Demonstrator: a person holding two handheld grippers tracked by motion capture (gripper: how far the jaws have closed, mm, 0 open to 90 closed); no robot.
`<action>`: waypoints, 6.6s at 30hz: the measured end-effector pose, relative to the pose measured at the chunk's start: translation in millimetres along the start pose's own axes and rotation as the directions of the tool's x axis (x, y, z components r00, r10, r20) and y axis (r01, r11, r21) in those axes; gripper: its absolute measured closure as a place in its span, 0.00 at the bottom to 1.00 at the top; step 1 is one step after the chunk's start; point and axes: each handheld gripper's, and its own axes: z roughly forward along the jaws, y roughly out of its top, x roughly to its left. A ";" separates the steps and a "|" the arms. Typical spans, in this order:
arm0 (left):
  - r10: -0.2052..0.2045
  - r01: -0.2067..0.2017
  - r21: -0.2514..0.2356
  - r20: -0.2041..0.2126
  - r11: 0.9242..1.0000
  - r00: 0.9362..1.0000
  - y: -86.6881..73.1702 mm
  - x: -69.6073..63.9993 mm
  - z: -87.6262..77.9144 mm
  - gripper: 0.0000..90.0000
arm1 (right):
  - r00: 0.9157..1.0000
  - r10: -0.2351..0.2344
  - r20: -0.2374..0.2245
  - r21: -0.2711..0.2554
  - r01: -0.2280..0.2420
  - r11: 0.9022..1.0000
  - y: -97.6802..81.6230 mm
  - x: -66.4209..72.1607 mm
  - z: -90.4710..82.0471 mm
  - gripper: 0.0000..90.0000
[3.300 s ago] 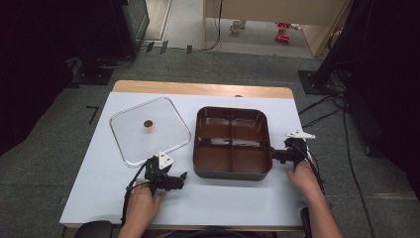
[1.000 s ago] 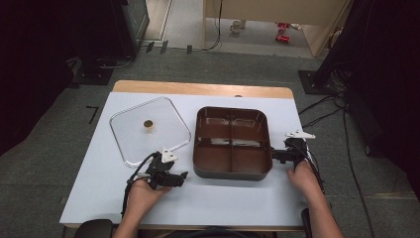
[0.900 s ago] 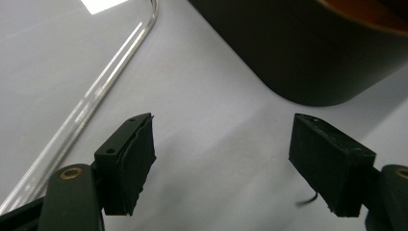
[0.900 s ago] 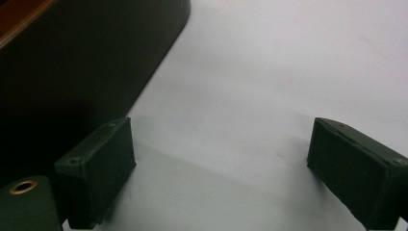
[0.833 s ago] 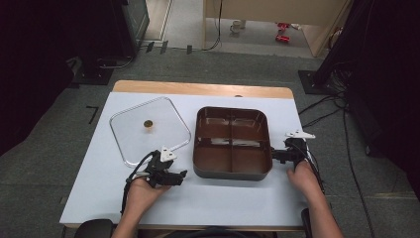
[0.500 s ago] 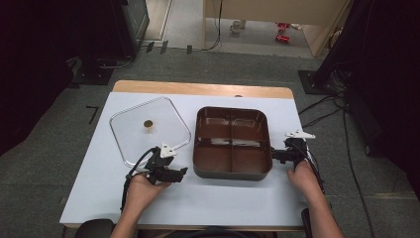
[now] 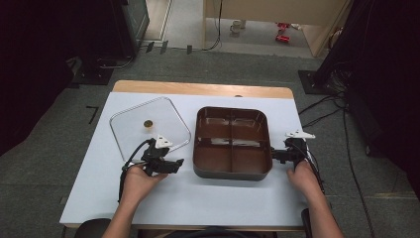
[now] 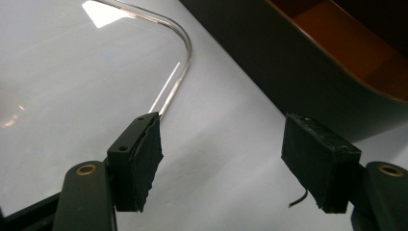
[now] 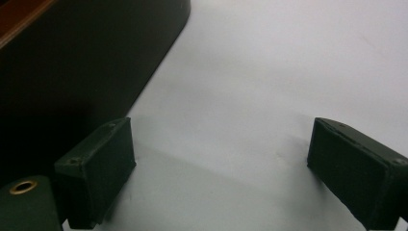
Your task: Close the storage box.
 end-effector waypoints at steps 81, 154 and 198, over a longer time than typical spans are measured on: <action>-0.134 0.135 -0.007 -0.200 0.991 0.971 19.7 135.2 36.4 0.63 | 1.000 -0.001 0.000 -0.001 0.001 1.000 -0.1 0.1 0.0 0.10; 0.126 -0.116 -0.119 0.084 0.986 0.988 100.5 19.6 14.9 0.65 | 1.000 -0.004 0.001 0.000 0.004 1.000 -0.2 -0.2 -0.1 0.10; 0.271 -0.263 -0.068 0.195 0.963 0.943 144.7 -85.3 84.2 0.65 | 1.000 -0.006 0.001 0.000 0.006 1.000 -0.2 -0.3 -0.1 0.10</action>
